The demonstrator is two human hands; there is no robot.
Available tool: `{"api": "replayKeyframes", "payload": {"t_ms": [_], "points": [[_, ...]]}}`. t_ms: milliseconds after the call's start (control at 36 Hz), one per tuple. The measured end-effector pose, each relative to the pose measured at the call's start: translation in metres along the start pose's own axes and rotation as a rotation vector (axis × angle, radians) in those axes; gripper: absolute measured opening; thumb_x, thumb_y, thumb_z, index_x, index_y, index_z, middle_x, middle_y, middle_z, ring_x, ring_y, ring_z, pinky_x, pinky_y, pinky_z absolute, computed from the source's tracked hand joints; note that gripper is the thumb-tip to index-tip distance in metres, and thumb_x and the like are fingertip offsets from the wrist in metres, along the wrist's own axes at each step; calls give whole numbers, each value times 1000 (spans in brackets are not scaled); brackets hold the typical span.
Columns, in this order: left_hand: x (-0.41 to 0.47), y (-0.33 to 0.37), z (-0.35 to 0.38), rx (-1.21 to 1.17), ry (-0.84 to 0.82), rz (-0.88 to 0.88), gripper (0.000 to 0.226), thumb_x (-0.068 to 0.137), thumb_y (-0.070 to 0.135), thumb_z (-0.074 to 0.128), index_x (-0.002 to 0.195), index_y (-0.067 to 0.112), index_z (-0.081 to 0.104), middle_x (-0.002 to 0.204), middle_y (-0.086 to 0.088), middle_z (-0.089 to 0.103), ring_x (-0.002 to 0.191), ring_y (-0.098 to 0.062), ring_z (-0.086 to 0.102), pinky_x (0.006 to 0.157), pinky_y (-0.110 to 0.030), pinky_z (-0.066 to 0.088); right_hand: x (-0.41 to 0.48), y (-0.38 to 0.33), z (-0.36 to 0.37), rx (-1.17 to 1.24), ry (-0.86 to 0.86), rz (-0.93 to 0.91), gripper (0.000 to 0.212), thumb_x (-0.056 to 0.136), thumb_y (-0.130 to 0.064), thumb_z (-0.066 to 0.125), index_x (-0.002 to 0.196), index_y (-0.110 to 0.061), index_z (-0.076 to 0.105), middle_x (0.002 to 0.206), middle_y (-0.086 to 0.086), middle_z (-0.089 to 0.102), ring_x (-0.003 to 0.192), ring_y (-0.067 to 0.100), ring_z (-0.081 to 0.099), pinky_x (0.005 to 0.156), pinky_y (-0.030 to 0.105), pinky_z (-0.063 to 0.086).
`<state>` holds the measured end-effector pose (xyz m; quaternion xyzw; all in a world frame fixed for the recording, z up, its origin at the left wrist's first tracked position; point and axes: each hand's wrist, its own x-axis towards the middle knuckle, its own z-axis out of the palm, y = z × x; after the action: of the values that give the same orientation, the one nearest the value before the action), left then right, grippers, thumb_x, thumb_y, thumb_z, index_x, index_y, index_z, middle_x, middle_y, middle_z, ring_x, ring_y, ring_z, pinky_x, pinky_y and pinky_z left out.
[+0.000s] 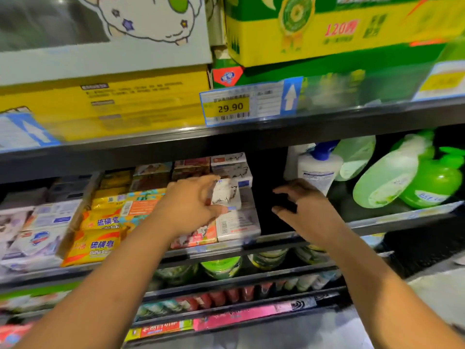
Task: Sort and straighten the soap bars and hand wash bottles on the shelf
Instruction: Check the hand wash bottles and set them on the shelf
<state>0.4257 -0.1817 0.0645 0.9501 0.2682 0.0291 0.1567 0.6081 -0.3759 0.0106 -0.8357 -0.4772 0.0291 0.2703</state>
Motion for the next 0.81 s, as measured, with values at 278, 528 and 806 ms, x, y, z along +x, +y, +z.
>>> {"api": "replayKeyframes", "payload": {"t_ms": [278,528,806], "points": [[23,28,33,220,-42,115,54,85,68,54,123,30,52,127,7,50,126,-23,41,83,-37,22,-6,68,-15,175,360,285,68,65,-28,92,118,-14,52,113,9,58,103,25,52,88,36,45],[23,22,48,228,150,102,37,91,49,61,119,25,62,115,-4,57,106,-33,52,84,-42,35,22,71,-13,559,234,513,84,57,-20,97,128,-13,52,109,1,64,104,23,62,87,34,50],[-27,52,64,-389,153,217,37,94,29,67,129,36,58,117,17,52,116,-9,50,86,-3,33,-19,32,-21,808,312,425,64,54,-23,95,111,-30,66,103,-6,76,99,21,71,89,52,58]]}}
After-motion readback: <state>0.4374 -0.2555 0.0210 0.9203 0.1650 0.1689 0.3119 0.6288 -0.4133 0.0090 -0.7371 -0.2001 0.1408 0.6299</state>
